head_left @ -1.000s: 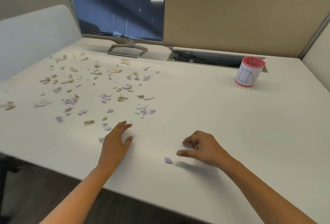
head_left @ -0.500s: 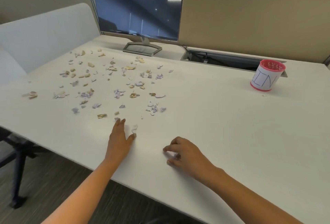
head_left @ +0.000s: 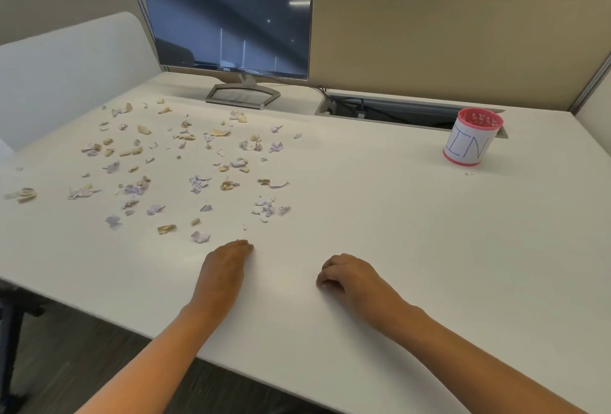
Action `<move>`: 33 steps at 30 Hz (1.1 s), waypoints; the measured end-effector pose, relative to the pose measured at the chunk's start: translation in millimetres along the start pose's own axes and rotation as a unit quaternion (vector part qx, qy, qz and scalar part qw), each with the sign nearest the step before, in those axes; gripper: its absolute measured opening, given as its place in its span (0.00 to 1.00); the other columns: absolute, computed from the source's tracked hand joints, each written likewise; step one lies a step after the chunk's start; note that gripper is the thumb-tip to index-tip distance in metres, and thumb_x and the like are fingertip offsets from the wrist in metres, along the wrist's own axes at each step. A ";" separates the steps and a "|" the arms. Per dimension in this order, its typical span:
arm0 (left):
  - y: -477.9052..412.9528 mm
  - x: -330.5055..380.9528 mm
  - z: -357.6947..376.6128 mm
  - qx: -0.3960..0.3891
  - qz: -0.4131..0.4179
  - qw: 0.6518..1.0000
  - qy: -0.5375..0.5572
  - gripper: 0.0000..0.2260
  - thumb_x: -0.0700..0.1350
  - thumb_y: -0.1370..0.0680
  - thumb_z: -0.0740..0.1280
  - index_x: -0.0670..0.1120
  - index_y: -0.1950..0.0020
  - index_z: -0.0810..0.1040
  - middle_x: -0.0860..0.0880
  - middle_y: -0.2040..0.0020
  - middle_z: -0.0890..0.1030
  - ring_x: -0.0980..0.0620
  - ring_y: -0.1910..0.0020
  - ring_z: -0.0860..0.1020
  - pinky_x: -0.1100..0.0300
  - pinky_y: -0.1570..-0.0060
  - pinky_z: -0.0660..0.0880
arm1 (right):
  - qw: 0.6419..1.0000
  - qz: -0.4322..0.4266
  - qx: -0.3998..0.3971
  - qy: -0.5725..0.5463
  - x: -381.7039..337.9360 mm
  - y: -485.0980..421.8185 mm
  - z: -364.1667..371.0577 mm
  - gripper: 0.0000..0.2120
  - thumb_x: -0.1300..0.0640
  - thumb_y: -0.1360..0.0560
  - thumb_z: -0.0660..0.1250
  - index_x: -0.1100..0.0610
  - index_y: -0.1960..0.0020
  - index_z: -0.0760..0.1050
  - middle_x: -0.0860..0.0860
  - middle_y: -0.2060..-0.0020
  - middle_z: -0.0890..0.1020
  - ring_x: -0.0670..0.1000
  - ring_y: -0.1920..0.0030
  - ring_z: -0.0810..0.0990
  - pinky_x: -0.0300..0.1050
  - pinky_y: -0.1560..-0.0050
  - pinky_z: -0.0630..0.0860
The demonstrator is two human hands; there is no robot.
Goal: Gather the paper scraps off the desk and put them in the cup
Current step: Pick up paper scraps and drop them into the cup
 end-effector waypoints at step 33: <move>-207.3 397.7 69.4 -0.163 0.139 0.931 0.295 0.11 0.31 0.29 0.70 0.34 0.47 0.80 0.35 0.50 0.82 0.45 0.56 0.81 0.53 0.46 0.79 | 0.897 0.301 0.325 -0.009 246.1 0.7 -281.5 0.09 0.64 0.27 0.68 0.63 0.47 0.80 0.59 0.47 0.82 0.58 0.47 0.79 0.46 0.40 0.72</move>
Point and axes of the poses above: each hand's wrist, its own y-axis away from the middle knuckle, its own z-axis out of the palm, x = y × z, the point moved 10 cm from there along -y, towards the middle knuckle
